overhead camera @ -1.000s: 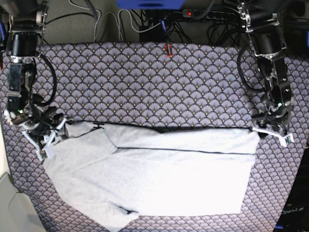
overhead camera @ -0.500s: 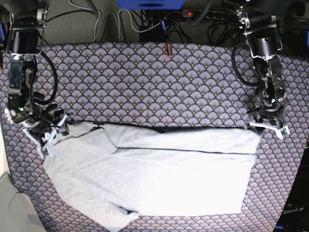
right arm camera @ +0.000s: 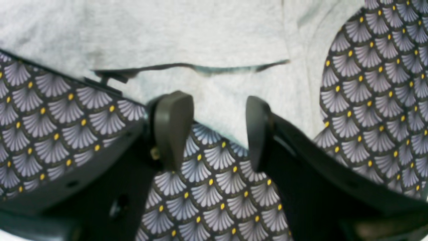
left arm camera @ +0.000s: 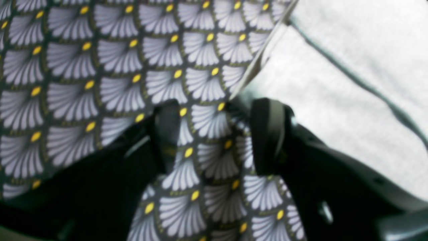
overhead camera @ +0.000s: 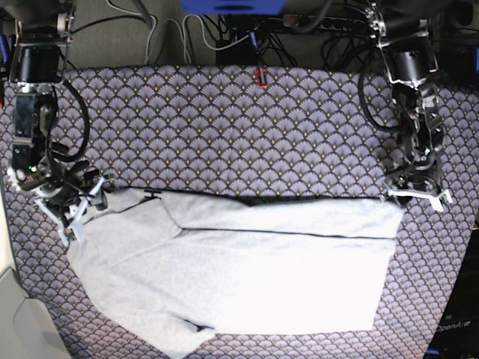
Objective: Fold the T-shirt properly
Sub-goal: 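Release the fabric and raise both grippers back toward the collar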
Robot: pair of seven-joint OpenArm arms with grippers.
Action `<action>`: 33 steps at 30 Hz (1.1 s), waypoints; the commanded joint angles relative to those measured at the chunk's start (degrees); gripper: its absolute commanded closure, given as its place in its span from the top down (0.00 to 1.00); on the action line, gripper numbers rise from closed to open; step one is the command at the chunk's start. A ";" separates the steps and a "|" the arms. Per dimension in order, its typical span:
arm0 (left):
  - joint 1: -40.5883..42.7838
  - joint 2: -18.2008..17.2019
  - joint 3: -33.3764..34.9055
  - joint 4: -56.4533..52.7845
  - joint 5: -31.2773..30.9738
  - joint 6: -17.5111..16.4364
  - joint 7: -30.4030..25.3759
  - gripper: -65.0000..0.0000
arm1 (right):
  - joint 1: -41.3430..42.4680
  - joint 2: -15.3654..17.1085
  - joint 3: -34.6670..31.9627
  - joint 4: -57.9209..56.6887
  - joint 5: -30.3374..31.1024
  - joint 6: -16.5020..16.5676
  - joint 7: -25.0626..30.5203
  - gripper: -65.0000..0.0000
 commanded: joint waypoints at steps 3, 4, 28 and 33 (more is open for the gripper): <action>-1.82 -0.58 -0.12 1.09 -0.29 -0.27 -1.86 0.52 | 1.23 0.75 0.24 0.85 0.35 0.07 1.17 0.46; -2.26 -0.58 -0.12 1.09 -0.29 -0.27 -1.95 0.52 | 1.23 0.75 0.24 0.76 0.35 0.07 1.17 0.46; -7.62 -0.50 2.78 -9.55 -0.29 -0.27 -2.30 0.02 | 0.97 1.01 3.40 0.93 0.35 0.07 0.46 0.46; -7.36 -0.67 2.69 -9.11 -0.29 -0.27 -2.30 0.01 | 1.23 0.84 10.87 0.49 0.44 2.26 0.37 0.46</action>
